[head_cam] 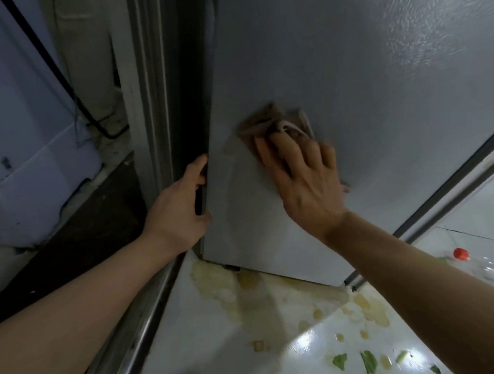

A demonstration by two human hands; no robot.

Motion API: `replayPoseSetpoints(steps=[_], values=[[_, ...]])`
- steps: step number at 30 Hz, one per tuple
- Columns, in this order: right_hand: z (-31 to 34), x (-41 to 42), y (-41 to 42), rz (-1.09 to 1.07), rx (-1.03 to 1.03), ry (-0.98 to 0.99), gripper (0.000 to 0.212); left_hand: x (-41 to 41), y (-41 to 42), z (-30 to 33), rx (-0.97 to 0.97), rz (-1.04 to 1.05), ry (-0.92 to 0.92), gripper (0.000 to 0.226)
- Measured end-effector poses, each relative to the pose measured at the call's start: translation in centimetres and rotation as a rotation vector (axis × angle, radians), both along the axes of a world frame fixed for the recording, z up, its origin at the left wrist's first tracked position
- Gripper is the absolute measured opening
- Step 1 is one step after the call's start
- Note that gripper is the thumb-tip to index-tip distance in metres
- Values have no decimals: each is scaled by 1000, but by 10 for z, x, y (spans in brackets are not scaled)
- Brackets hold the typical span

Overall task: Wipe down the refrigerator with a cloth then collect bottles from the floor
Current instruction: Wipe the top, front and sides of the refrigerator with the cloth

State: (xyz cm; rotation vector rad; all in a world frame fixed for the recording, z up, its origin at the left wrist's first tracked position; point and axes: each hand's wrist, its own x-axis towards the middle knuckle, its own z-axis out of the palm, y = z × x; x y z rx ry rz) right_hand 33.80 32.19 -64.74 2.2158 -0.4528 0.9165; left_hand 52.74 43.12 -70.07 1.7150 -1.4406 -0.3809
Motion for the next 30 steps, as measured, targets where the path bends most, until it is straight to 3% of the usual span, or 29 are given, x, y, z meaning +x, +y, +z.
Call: replayPoseSetpoints(steps=[2, 5, 7, 9, 13, 16, 24, 30], values=[[-16, 3, 0, 4, -58, 97, 45, 2, 2, 0, 18, -3, 22, 92], [-47, 6, 10, 12, -124, 514, 47, 6, 2, 1, 39, -13, 32, 91], [-53, 9, 17, -24, -110, 646, 53, 8, 2, 2, 44, -30, 47, 90], [-48, 13, 17, -27, -94, 594, 50, 11, 3, 0, 53, -42, 62, 85], [-13, 30, 10, 21, -29, 196, 45, 20, 7, -10, 38, 12, 73, 77], [-12, 43, 9, 7, -59, 113, 44, 27, 7, -19, 41, 56, 52, 75], [-81, 53, 10, 16, -107, 363, 47, 34, 12, -45, 44, 114, -57, 72], [-118, 47, 27, -77, -57, 727, 55, 35, 15, -46, 75, 101, -63, 71]])
